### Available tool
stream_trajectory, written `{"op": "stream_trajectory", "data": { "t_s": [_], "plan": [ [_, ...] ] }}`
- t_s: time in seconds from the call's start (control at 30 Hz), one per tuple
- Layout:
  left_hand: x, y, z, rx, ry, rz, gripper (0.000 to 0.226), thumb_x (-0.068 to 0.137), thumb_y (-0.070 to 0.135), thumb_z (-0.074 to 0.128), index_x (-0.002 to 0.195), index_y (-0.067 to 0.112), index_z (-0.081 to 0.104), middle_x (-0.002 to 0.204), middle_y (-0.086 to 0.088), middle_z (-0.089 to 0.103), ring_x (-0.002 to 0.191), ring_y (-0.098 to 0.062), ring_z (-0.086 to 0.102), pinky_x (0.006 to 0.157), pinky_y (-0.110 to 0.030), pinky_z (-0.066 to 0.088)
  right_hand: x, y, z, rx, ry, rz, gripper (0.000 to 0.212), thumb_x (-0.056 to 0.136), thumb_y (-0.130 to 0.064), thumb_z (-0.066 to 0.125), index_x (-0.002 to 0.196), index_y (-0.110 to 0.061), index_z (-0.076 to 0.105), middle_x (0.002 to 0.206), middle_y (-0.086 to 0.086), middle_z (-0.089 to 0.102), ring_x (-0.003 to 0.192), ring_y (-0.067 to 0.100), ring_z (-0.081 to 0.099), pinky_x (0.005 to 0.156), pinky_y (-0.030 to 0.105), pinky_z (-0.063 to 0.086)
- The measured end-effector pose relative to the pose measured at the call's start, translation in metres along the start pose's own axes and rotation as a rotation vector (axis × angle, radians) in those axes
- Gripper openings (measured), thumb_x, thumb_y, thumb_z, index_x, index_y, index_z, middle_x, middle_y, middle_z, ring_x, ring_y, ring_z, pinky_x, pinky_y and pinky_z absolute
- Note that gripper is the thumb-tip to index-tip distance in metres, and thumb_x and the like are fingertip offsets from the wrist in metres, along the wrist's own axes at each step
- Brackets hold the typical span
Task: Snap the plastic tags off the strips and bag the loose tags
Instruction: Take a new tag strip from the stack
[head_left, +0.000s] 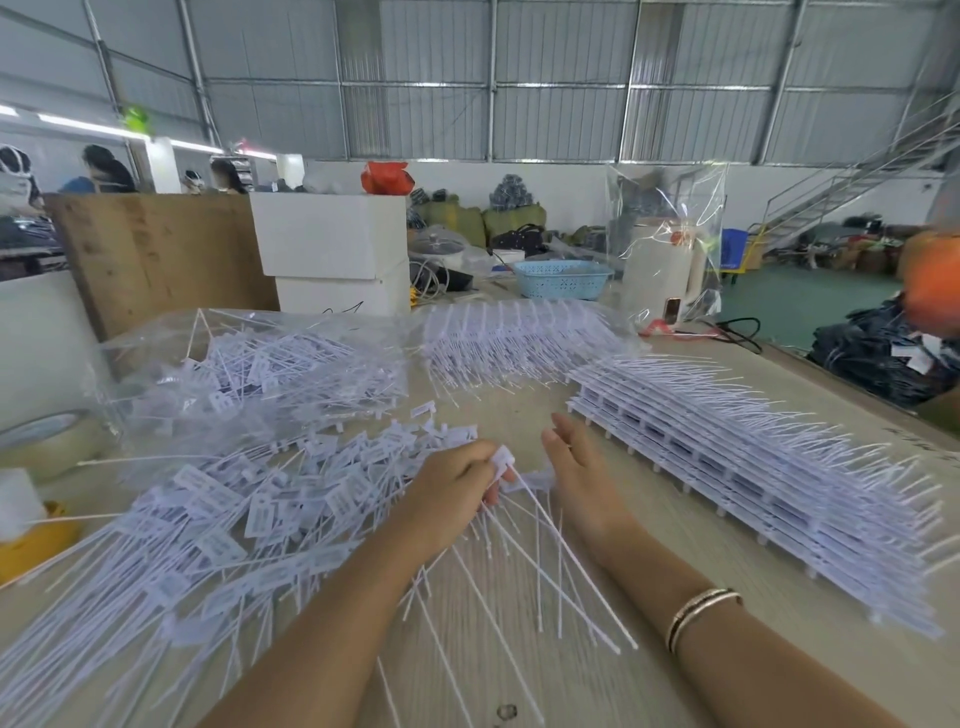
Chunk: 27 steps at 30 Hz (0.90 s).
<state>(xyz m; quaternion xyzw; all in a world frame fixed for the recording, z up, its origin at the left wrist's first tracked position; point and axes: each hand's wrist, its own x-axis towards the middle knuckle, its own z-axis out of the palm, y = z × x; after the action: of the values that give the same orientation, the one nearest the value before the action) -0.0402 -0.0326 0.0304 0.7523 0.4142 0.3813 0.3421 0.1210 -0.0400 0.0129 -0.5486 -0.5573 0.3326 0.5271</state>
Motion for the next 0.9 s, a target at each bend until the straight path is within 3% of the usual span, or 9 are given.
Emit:
{"op": "stream_trajectory", "data": {
  "t_s": [0.1,0.17,0.27,0.33,0.43,0.53,0.67,0.77,0.9],
  "plan": [
    [0.000,-0.003,0.002,0.067,0.017,-0.005,0.011,0.092,0.025,0.057,0.091,0.035,0.052,0.076,0.011,0.059,0.066,-0.006,0.057,0.064,-0.021,0.043,-0.002,0.000,-0.001,-0.046,0.021,-0.024,0.032,0.099,-0.039,0.038,0.131,-0.038,0.043,0.136,-0.012,0.042,0.131,0.010,0.035,0.115,0.042,0.021],
    [0.001,-0.003,0.003,0.056,0.029,0.001,0.019,0.089,0.022,0.061,0.093,0.035,0.047,0.083,0.008,0.057,0.066,-0.008,0.056,0.063,-0.022,0.044,-0.005,-0.003,0.000,-0.120,0.008,-0.099,0.017,0.098,-0.039,0.041,0.102,-0.044,0.057,0.119,-0.017,0.049,0.123,0.008,0.038,0.112,0.038,0.021],
    [0.000,0.000,0.002,0.012,0.042,0.036,0.023,0.090,0.009,0.057,0.089,0.029,0.045,0.084,0.001,0.054,0.061,-0.013,0.053,0.058,-0.027,0.042,-0.007,-0.007,0.005,-0.280,-0.086,-0.166,0.023,0.095,-0.039,0.049,0.076,-0.041,0.063,0.103,-0.024,0.053,0.116,0.004,0.037,0.103,0.033,0.020],
    [-0.001,0.003,0.000,-0.016,0.049,0.057,0.020,0.090,0.007,0.054,0.087,0.026,0.045,0.078,0.002,0.054,0.058,-0.010,0.051,0.055,-0.022,0.038,-0.007,-0.007,0.006,-0.317,-0.130,-0.172,0.023,0.093,-0.035,0.055,0.076,-0.028,0.069,0.097,-0.017,0.060,0.115,0.008,0.043,0.102,0.035,0.023],
    [0.002,0.006,-0.008,0.129,0.022,0.028,0.016,0.096,0.023,0.047,0.081,0.028,0.052,0.075,0.006,0.057,0.062,-0.009,0.049,0.059,-0.025,0.036,-0.008,-0.009,0.001,-0.037,-0.125,-0.158,0.022,0.093,-0.022,0.055,0.074,-0.015,0.064,0.079,-0.002,0.060,0.091,0.019,0.056,0.092,0.039,0.036],
    [0.001,0.005,-0.012,0.278,-0.085,0.016,0.034,0.098,0.034,0.043,0.065,0.026,0.049,0.054,0.014,0.055,0.047,-0.003,0.043,0.055,-0.027,0.037,-0.010,-0.012,-0.005,0.166,-0.148,-0.143,0.023,0.095,-0.015,0.050,0.074,-0.007,0.057,0.070,0.002,0.052,0.070,0.013,0.048,0.073,0.029,0.038],
    [0.002,0.002,-0.008,0.318,-0.063,0.021,0.041,0.096,0.037,0.047,0.059,0.020,0.044,0.050,0.009,0.040,0.044,-0.006,0.036,0.054,-0.026,0.032,-0.010,-0.012,-0.005,0.252,-0.299,-0.135,0.022,0.092,-0.018,0.053,0.074,-0.006,0.055,0.068,0.001,0.053,0.068,0.013,0.051,0.069,0.020,0.041],
    [0.003,-0.001,-0.008,0.310,-0.030,0.033,0.039,0.096,0.035,0.048,0.060,0.017,0.047,0.051,0.007,0.041,0.044,-0.006,0.035,0.052,-0.025,0.030,-0.008,-0.010,-0.002,0.236,-0.340,-0.131,0.016,0.090,-0.013,0.058,0.076,-0.005,0.061,0.068,-0.006,0.062,0.070,0.005,0.060,0.068,0.012,0.044],
    [0.004,-0.004,-0.007,0.205,-0.039,0.020,0.037,0.097,0.032,0.046,0.069,0.010,0.054,0.057,0.003,0.049,0.052,-0.012,0.044,0.057,-0.027,0.035,-0.005,-0.005,-0.001,0.264,-0.265,-0.148,0.011,0.089,-0.008,0.060,0.080,-0.003,0.063,0.076,0.008,0.063,0.075,0.017,0.059,0.074,0.025,0.047]
  ]
}}
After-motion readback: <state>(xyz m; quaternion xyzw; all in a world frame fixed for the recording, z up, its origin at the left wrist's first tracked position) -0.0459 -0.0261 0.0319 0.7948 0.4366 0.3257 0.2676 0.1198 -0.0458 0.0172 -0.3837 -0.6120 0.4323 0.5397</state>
